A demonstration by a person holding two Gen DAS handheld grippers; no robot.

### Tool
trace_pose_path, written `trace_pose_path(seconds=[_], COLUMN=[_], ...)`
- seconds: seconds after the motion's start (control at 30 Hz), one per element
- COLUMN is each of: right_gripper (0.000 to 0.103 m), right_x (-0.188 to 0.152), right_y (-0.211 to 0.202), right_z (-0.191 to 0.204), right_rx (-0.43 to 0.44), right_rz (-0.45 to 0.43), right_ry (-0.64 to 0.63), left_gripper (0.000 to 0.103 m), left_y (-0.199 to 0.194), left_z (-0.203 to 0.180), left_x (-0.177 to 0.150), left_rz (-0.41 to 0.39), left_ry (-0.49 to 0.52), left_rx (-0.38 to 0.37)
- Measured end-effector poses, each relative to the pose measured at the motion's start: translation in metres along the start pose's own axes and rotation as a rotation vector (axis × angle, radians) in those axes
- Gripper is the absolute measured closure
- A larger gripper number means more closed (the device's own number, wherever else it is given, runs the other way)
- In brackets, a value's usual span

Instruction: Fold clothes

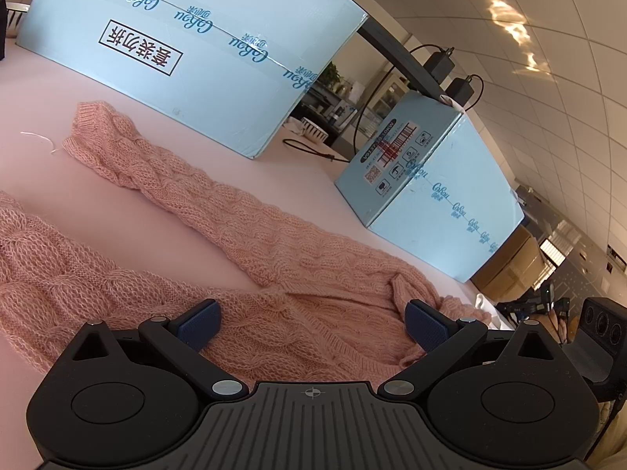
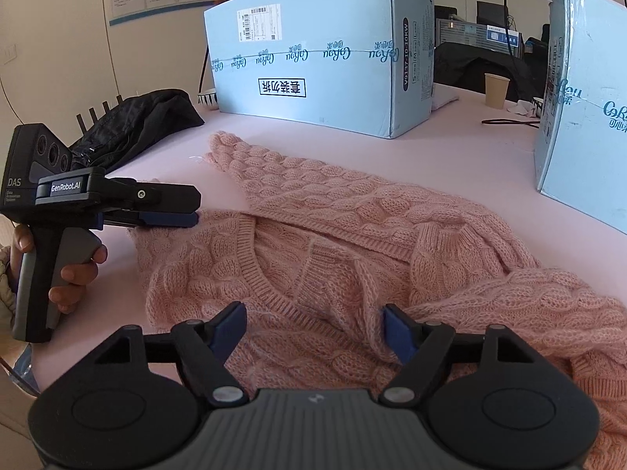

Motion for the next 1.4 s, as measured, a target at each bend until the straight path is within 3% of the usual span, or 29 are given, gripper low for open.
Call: trace_pose_path(seconds=[0.2,0.33,0.5,0.7,0.93,1.4], right_gripper=[0.024,0.024,0.022,0.021,0.021,0.019], right_x=[0.004,0.010,0.027,0.017,0.001,-0.007], right_y=[-0.014,-0.028,-0.044,-0.021,-0.001,0.007], right_z=[0.009,0.020,0.019,0.007,-0.012,-0.014], right_rx=[0.029,0.092,0.080,0.156,0.149,0.130], right_rz=[-0.035,-0.058,-0.169,-0.045,0.016,0.020], right_ry=[-0.057,-0.073,-0.061,0.087,0.201,0.213], left_gripper=[0.002,0.002,0.002,0.002,0.002,0.001], left_y=[0.000,-0.001,0.000,0.000,0.000,0.000], left_z=[-0.001,-0.001,0.000,0.002,0.000,-0.001], left_x=[0.000,0.000,0.000,0.001,0.000,-0.001], left_rz=[0.000,0.000,0.001,0.001,0.000,-0.002], left_ry=[0.001,0.001,0.001,0.001,0.001,0.009], left_rx=[0.000,0.000,-0.001,0.000,0.000,0.006])
Point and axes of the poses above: each gripper's, at about its wrist camera, not at the fingertips, and y roughly the way its jaws point, z to its left, x to its top, the point moved 8 cm from there along y, roughly the way its jaws point, and after that the axes turned 2 degrees about -y, right-handed, at the moved point
